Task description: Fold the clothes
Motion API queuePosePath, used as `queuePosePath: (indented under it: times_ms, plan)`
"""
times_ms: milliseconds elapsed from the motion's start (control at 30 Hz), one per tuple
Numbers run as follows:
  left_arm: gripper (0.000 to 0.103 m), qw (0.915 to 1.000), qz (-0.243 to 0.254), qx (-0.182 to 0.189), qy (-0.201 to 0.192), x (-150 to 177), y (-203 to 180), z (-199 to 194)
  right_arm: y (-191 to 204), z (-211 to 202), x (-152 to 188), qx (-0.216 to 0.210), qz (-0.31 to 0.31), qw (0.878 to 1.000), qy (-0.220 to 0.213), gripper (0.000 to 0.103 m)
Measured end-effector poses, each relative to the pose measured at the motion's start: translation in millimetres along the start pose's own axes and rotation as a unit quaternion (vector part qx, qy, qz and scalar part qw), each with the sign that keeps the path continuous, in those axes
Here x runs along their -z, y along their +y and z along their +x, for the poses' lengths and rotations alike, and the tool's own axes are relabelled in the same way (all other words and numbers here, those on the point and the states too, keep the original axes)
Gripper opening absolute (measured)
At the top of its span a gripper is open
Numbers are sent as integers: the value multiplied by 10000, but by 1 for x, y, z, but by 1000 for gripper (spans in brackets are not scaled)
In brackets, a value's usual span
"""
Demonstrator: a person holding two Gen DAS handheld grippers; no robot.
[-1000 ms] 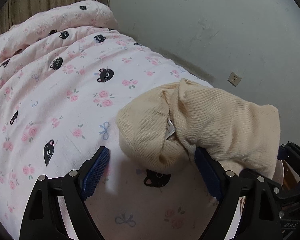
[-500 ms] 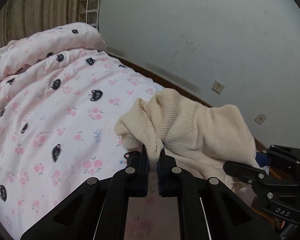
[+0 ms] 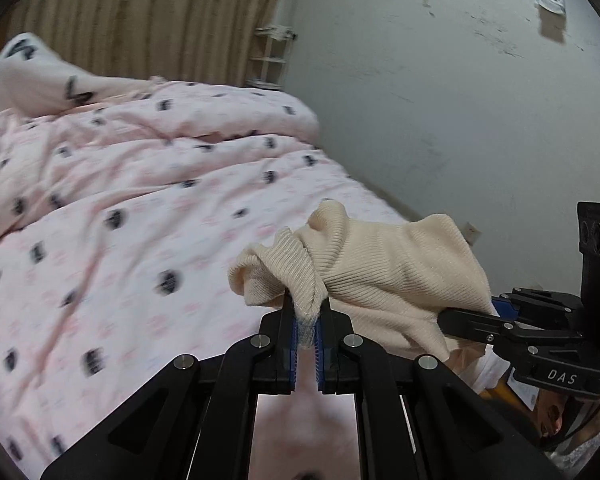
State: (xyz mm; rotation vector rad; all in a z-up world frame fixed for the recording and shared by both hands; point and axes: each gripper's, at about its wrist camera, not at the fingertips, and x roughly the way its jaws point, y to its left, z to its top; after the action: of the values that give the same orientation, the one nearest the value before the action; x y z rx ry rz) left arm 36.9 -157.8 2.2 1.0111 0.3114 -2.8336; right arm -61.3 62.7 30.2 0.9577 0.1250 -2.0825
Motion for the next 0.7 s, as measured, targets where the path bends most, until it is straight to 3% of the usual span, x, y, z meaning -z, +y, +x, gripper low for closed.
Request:
queuePosePath:
  times_ms: [200, 367, 500, 700]
  plan:
    - [6, 9940, -829, -708, 6, 50, 83, -76, 99, 42, 23, -796, -464, 9944, 510, 25]
    - [6, 9859, -1142, -1221, -31, 98, 119, -128, 170, 69, 45, -1166, -928, 9848, 897, 25]
    - [6, 9796, -1458, -1379, -44, 129, 139, -150, 201, 82, 59, -1339, -1078, 9786, 1129, 25]
    - [6, 9751, -1735, -1382, 70, 162, 145, -141, 219, 105, 78, -1126, -1174, 9756, 1473, 27]
